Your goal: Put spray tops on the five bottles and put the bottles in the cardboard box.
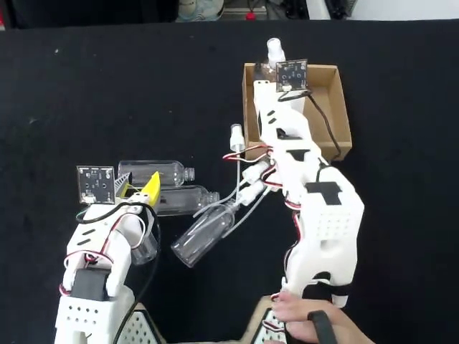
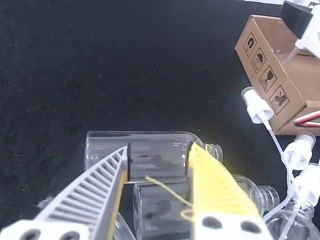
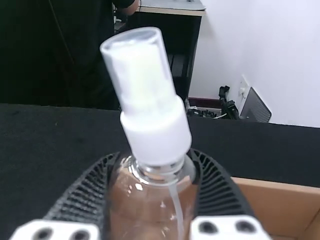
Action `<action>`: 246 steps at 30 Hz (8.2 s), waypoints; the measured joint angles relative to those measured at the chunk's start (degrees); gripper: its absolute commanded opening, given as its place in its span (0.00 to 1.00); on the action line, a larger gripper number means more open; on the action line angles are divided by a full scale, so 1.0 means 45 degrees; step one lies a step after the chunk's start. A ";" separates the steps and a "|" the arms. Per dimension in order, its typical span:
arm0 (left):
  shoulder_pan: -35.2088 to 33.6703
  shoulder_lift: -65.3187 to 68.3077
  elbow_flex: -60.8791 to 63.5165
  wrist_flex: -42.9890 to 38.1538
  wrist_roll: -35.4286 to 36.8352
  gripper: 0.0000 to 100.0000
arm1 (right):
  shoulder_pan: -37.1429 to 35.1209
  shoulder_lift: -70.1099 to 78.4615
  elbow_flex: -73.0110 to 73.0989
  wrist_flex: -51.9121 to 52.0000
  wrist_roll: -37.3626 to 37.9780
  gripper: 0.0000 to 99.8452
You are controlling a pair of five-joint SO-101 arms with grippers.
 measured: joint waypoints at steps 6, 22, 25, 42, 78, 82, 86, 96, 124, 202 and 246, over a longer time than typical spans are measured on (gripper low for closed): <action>0.0020 0.0000 0.0000 0.0000 0.0000 0.19 | 0.0000 0.0078 -0.0098 0.0000 0.0000 0.09; 0.0020 0.0000 0.0000 0.0000 0.0000 0.19 | -0.0078 0.0078 -0.0098 0.0000 0.0000 0.18; 0.0020 0.0000 0.0000 -0.0371 0.0000 0.19 | -0.0098 0.0078 -0.0098 0.0000 0.0000 0.22; 0.0020 0.0000 0.0117 -0.1153 0.0000 0.19 | -0.0488 0.0078 -0.0098 0.0000 0.0000 0.21; 0.0020 0.0000 0.0117 -0.1153 0.0000 0.19 | -0.0860 0.0078 -0.0098 0.0703 -0.0020 0.31; 0.0020 0.0000 0.0117 -0.1153 0.0000 0.19 | -0.0860 0.0078 -0.0098 0.0703 -0.0020 0.31; 0.0020 0.0000 0.0117 -0.1153 0.0000 0.19 | -0.0860 0.0078 -0.0098 0.0703 -0.0020 0.31; 0.0020 0.0000 0.0117 -0.1153 0.0000 0.19 | -0.1055 0.0078 -0.0098 0.0703 -0.0020 0.31; 0.0020 0.0000 0.0117 -0.1153 0.0000 0.19 | -0.1074 0.0078 -0.0098 0.0723 -0.0586 0.32; -0.2969 0.0000 0.0117 -0.0469 0.0000 0.19 | -0.1270 -1.8989 0.7482 2.1939 -0.0860 0.27; -1.0979 0.0000 0.0000 -0.2168 0.3321 0.19 | -1.3109 -0.7853 0.3321 1.6059 -0.5509 0.40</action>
